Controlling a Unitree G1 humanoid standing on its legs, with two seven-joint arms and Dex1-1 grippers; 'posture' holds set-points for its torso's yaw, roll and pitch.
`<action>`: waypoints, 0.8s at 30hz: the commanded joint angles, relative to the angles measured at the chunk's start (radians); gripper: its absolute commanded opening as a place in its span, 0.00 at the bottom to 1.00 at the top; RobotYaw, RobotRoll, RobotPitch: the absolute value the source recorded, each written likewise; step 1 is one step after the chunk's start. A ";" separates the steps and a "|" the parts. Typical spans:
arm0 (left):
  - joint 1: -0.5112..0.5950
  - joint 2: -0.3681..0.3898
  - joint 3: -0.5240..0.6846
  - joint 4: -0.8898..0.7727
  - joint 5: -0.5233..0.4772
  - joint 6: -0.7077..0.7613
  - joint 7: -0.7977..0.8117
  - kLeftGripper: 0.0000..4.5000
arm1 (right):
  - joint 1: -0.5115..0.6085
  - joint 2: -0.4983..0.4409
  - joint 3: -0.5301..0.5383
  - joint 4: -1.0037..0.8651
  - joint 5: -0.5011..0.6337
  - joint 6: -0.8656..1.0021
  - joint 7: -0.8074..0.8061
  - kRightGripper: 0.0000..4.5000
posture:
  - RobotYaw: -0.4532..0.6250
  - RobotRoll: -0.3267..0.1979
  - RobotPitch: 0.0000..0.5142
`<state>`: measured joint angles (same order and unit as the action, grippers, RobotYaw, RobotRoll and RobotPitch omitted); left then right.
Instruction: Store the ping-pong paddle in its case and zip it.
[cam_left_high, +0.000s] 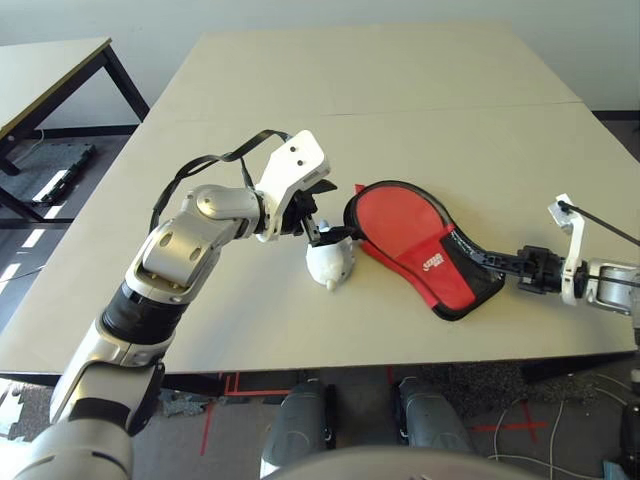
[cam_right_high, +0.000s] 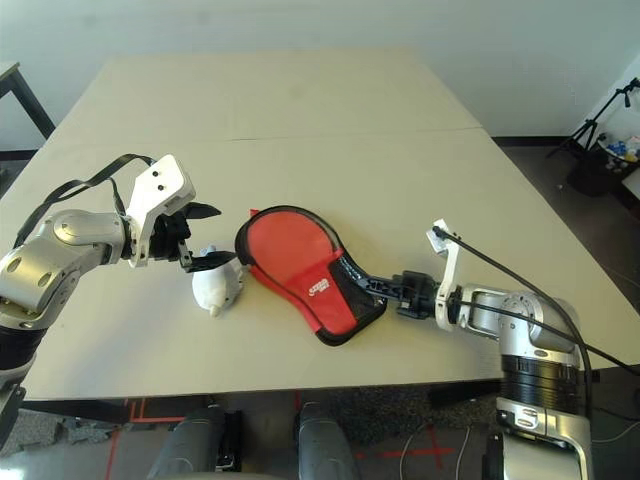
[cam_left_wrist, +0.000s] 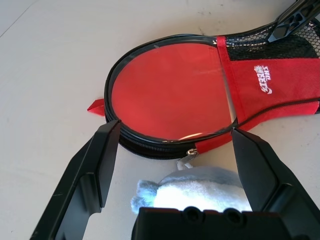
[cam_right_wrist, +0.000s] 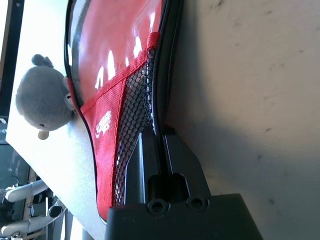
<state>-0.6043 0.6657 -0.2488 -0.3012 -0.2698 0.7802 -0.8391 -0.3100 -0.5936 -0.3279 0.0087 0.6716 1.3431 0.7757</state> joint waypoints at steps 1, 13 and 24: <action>0.000 0.001 -0.005 -0.008 0.005 0.009 0.000 1.00 | 0.000 0.021 -0.001 -0.028 0.027 0.022 -0.036 0.00 | 0.43 0.62 0.18; 0.006 0.027 0.008 -0.025 -0.001 0.037 -0.006 1.00 | -0.110 -0.218 0.129 0.199 -0.100 -0.289 0.148 0.73 | 0.44 0.62 0.18; 0.134 0.076 0.100 -0.034 -0.042 0.080 0.008 1.00 | -0.412 -0.140 0.291 0.609 -0.341 -1.001 0.415 1.00 | 0.44 0.62 0.18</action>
<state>-0.4940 0.7396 -0.1691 -0.3252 -0.2964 0.8609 -0.8314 -0.7079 -0.7466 -0.0770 0.5762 0.3702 0.4138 1.1477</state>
